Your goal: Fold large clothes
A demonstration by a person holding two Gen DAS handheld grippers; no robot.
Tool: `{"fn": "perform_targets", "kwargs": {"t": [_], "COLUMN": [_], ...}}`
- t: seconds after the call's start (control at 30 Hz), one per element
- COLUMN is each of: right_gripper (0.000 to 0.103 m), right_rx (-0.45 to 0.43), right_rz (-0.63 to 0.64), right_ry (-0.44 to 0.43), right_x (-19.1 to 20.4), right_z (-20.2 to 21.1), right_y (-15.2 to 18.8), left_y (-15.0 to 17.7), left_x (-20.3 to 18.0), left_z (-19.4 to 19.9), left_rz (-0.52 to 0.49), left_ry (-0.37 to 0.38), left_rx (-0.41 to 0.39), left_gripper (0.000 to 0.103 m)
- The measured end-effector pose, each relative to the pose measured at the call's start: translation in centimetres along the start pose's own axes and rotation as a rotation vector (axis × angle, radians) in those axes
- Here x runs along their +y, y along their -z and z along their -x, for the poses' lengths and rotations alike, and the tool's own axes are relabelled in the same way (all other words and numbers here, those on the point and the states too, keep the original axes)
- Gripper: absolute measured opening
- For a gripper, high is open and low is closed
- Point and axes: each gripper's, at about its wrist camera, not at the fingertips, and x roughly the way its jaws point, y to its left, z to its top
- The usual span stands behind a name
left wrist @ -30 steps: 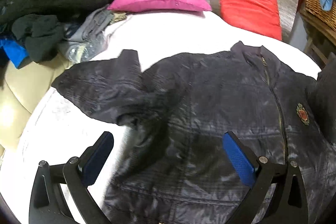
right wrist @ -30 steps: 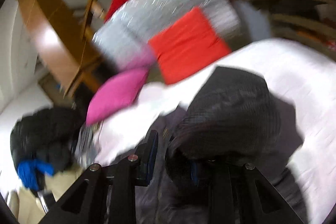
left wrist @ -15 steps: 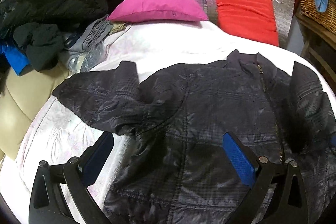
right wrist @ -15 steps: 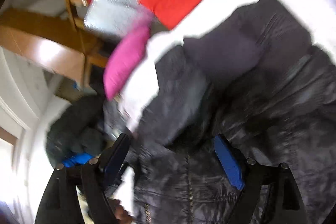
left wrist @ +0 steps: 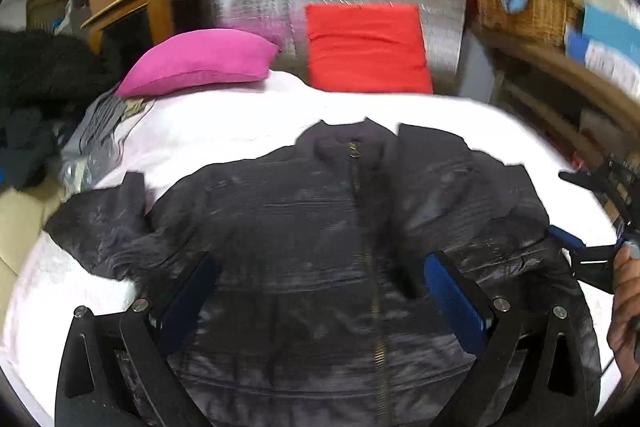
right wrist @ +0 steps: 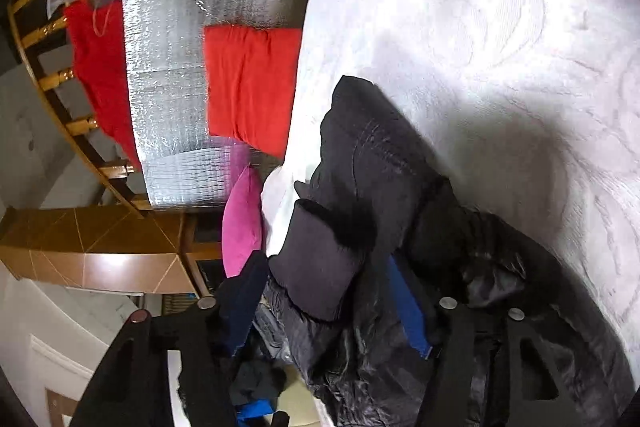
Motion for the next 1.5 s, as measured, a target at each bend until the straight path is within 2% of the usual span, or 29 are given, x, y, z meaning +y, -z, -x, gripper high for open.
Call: {"fn": "perform_targets", "kwargs": {"t": [0.07,0.17,0.23,0.3,0.33,0.37,0.43,0.5,0.63,0.83,0.9,0.97,1.1,1.23,1.33,1.5], "right_gripper": [0.062,0.063,0.061,0.061,0.061,0.060,0.057,0.057,0.057,0.057,0.057,0.057,0.057,0.057,0.057,0.057], "right_rx": [0.016,0.028,0.044,0.055,0.064,0.072,0.078,0.084,0.086,0.091,0.089,0.085,0.075,0.077,0.088,0.099], "right_rz": [0.008,0.040,0.034,0.025,0.016,0.011,0.016,0.027,0.043,0.059,0.066,0.077,0.065,0.040,0.039,0.044], "right_ry": [0.027,0.096,0.112,0.136,0.151,0.158,0.180,0.191,0.209,0.228,0.234,0.243,0.247,0.241,0.244,0.247], "right_x": [0.1,0.1,-0.2,-0.5,-0.8,-1.2,-1.3,-1.3,-1.2,-0.8,-0.7,-0.7,-0.8,-1.2,-1.2,-1.1], "right_z": [-0.5,-0.3,-0.1,0.0,-0.1,0.0,0.0,-0.5,-0.6,-1.4,-1.4,-1.5,-1.6,-1.6,-1.7,-1.8], "right_y": [0.0,0.0,-0.3,-0.3,-0.3,-0.4,-0.4,-0.3,-0.2,0.1,0.3,0.5,0.6,0.4,0.3,0.2], "left_y": [-0.9,-1.5,-1.5,-1.6,-1.7,-1.7,-1.6,-1.4,-0.6,1.6,1.8,1.2,-1.3,-4.4,-6.3,-8.3], "left_x": [-2.5,-5.3,-6.4,-6.7,-6.4,-6.0,-4.9,-2.9,2.0,9.6,11.0,11.4,9.0,3.7,-0.4,-5.4], "left_z": [-1.1,-3.4,-4.6,-5.6,-6.1,-6.4,-6.6,-7.2,-7.6,-5.4,-4.8,-4.4,-4.0,-4.5,-6.0,-10.4], "left_rz": [-0.026,-0.085,-0.114,-0.124,-0.120,-0.112,-0.093,-0.054,0.036,0.154,0.195,0.236,0.225,0.105,0.003,-0.125], "left_ry": [-0.007,-0.059,-0.087,-0.148,-0.168,-0.179,-0.198,-0.207,-0.277,-0.301,-0.298,-0.252,-0.157,-0.127,-0.139,-0.236], "left_rx": [0.025,0.077,0.090,0.100,0.104,0.106,0.127,0.177,0.241,0.294,0.294,0.295,0.277,0.233,0.236,0.245], "left_gripper": [0.103,0.103,0.103,0.102,0.098,0.094,0.069,0.060,0.060,0.060,0.060,0.061,0.080,0.085,0.089,0.089]}}
